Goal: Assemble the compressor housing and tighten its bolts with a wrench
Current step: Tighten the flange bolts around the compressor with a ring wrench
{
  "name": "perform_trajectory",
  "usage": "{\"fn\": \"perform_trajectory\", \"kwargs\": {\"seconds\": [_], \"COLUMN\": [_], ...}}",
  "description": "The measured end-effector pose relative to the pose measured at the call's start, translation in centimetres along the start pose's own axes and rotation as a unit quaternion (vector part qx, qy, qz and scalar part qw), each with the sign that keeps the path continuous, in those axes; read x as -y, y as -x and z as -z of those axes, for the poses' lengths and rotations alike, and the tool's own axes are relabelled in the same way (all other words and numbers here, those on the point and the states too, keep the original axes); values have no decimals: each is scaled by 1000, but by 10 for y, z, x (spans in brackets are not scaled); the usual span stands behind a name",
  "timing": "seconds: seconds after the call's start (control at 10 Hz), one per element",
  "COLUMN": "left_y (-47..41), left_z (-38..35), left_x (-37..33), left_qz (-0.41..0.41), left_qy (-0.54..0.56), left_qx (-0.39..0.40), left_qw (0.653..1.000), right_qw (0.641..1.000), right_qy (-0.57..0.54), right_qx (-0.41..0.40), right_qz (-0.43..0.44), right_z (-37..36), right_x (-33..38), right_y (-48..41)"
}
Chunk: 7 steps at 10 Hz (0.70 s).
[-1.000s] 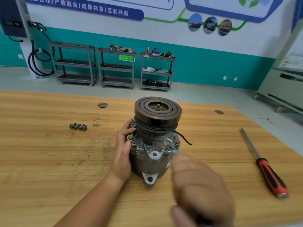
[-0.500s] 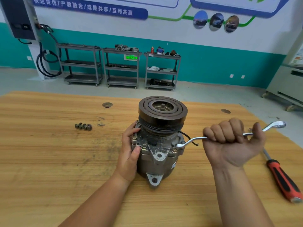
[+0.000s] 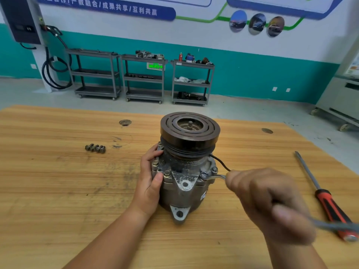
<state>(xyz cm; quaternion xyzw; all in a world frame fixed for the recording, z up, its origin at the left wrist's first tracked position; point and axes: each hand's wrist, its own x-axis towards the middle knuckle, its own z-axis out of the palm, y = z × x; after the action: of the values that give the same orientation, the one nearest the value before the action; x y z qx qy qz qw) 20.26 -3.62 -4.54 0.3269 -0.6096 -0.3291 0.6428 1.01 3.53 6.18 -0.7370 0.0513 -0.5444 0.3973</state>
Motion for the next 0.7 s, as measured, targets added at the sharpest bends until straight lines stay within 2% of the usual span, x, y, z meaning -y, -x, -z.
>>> {"fn": "perform_trajectory", "kwargs": {"seconds": [0.1,0.2,0.3,0.4,0.5,0.6,0.7], "left_y": [1,1,0,0,1,2,-1], "left_z": [0,-1,-1,-2,-1,-1,-1], "left_x": [-2,-7,-9,-9,-11,-10,-16], "left_qz": [3,1,0,12,30,30,41], "left_qy": [5,0,-19,-17,-23,-22,-20], "left_qx": [0,6,10,10,15,13,13], "left_qw": [1000,1000,1000,1000,999,999,999], "right_qw": [989,982,973,979,993,920,809], "right_qy": [130,167,206,169,68,364,571], "right_qx": [75,82,101,112,83,142,56], "right_qz": [-3,-18,2,-11,-45,-19,-130], "right_z": [-13,-15,-15,-6,8,0,-26], "right_x": [5,8,7,8,15,11,-3], "right_y": [-1,0,1,0,-5,-15,-4]}}
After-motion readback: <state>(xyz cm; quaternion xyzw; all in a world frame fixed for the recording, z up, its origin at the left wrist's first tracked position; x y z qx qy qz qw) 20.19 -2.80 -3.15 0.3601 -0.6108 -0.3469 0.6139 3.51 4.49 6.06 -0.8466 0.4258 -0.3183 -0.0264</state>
